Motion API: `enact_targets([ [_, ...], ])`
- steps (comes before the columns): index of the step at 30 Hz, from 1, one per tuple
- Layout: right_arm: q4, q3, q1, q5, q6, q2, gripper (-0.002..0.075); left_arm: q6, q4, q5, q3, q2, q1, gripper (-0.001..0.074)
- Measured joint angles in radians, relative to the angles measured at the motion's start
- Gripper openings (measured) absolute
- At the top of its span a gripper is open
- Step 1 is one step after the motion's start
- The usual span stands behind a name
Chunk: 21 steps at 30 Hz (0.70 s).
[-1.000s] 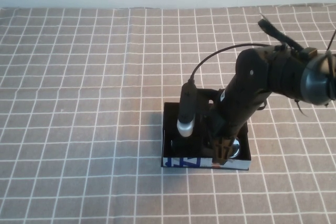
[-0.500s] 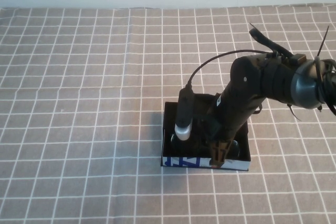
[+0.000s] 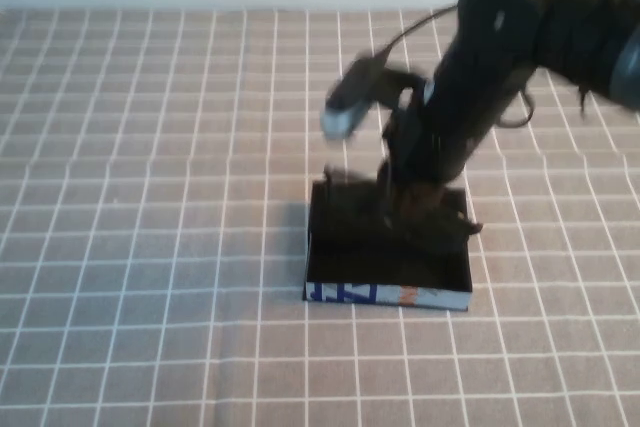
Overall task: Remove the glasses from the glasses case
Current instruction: Pick up the glasses from the glasses case, then place the glasses on the table
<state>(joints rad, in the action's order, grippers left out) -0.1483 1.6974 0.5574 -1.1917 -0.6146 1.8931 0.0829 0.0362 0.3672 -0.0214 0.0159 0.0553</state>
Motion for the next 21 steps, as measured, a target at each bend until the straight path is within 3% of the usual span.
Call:
enact_targets([
  [6, -0.018, -0.012, -0.077, -0.030, 0.376, -0.070, 0.0057, 0.000, 0.000, 0.000, 0.000, 0.000, 0.000, -0.0004],
  [15, -0.077, -0.297, -0.260, -0.018, 0.524, -0.347, 0.0057, 0.000, 0.000, 0.000, 0.000, 0.000, 0.000, -0.0005],
  [21, 0.000, -0.585, -0.316, 0.184, 0.620, -0.511, 0.0057, 0.000, 0.000, 0.000, 0.000, 0.000, 0.000, -0.0004],
])
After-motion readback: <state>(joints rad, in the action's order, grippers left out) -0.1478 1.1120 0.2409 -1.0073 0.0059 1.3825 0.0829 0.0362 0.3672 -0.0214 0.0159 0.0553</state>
